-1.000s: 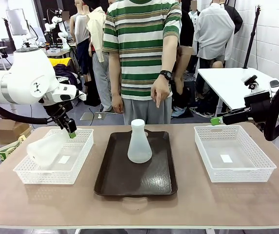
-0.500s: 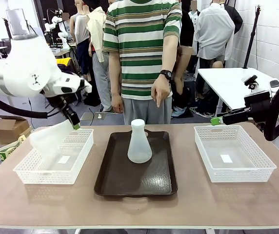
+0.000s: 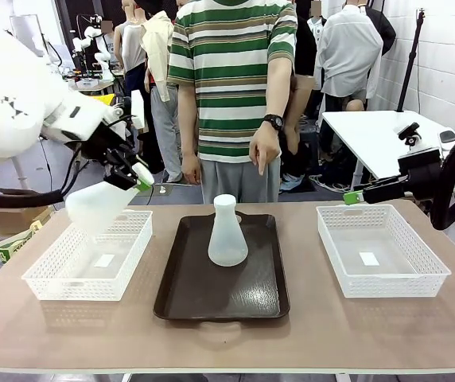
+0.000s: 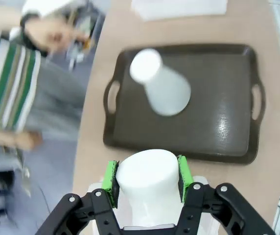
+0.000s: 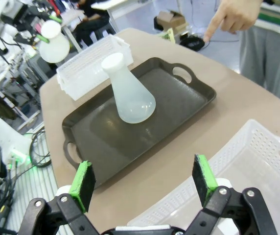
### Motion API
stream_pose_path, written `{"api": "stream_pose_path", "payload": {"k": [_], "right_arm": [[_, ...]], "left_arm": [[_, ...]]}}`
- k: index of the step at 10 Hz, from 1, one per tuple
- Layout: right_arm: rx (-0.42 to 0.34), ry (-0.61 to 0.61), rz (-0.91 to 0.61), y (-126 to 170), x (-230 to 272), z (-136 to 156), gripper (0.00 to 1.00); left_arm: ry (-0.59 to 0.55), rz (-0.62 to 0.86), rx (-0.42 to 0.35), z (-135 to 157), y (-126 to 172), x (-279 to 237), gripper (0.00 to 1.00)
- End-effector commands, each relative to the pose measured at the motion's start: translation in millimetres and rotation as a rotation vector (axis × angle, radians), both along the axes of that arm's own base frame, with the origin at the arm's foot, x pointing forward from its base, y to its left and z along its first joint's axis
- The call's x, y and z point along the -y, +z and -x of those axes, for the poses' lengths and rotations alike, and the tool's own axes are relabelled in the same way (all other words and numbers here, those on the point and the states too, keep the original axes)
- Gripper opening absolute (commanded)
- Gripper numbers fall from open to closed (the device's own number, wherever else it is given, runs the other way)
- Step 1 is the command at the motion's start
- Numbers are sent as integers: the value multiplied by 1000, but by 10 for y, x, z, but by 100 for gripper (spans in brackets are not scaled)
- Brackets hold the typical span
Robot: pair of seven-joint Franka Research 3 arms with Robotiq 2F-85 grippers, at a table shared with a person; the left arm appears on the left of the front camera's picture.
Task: Prepare the laboratory tools.
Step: Place the picked Big flask upright in the Handle tray as directed by the person.
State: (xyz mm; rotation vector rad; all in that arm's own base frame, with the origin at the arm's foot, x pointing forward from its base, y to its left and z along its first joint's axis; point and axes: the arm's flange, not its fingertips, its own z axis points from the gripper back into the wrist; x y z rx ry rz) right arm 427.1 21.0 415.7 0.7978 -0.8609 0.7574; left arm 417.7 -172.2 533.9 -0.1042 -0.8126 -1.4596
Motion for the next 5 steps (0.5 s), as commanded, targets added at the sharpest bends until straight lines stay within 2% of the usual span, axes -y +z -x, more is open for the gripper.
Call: {"api": "stream_pose_path", "payload": {"k": [1,2,3,4,5], "right_arm": [[0,1,0,-5,-6,11,100],[0,1,0,-5,-6,11,100],[0,1,0,-5,-6,11,100],[0,1,0,-5,-6,11,100],[0,1,0,-5,-6,11,100]], "left_arm": [[-376,270,-24,-198,-213,-337,0],[-254,302,-73,-254,-217,-385,0],[325,214,-141,-316,-265,-574,0],[-193,203,22,-7,-60,-140,0],[-193,203,22,-7,-60,-140,0]]}}
